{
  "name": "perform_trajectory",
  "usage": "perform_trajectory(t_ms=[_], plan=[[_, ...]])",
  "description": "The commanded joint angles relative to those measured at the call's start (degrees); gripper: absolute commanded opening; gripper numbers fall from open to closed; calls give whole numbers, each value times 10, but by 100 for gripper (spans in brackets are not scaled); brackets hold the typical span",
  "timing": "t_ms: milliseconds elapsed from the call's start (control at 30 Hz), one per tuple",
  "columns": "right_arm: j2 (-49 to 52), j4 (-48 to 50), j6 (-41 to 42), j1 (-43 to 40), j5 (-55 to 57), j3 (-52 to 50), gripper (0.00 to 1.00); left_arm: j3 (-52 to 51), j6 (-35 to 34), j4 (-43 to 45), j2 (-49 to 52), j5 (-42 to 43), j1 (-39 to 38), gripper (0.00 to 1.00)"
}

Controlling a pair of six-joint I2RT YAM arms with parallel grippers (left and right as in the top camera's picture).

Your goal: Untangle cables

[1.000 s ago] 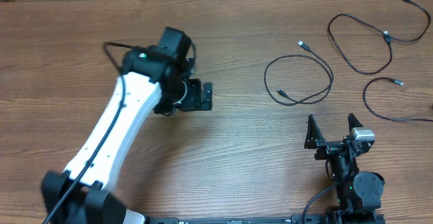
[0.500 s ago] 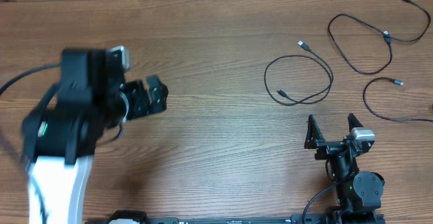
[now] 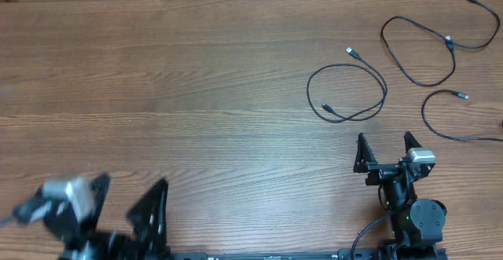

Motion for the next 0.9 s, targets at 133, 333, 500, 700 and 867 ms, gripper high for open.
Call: perform_trajectory(t_ms=[133, 333, 500, 700, 867], plan=[[-7, 2, -3, -2, -3, -8, 100, -1, 13, -31, -118, 0, 5, 100], [-7, 2, -3, -2, -3, -8, 100, -2, 13, -107, -186, 0, 34, 100], [-7, 2, -3, -2, -3, -8, 100, -2, 13, -194, -249, 0, 60, 100], [-7, 2, -3, -2, -3, -9, 100, -13, 13, -233, -320, 1, 71, 100], [-7, 2, -3, -2, -3, -8, 100, -9, 13, -230, -333, 1, 73, 100]])
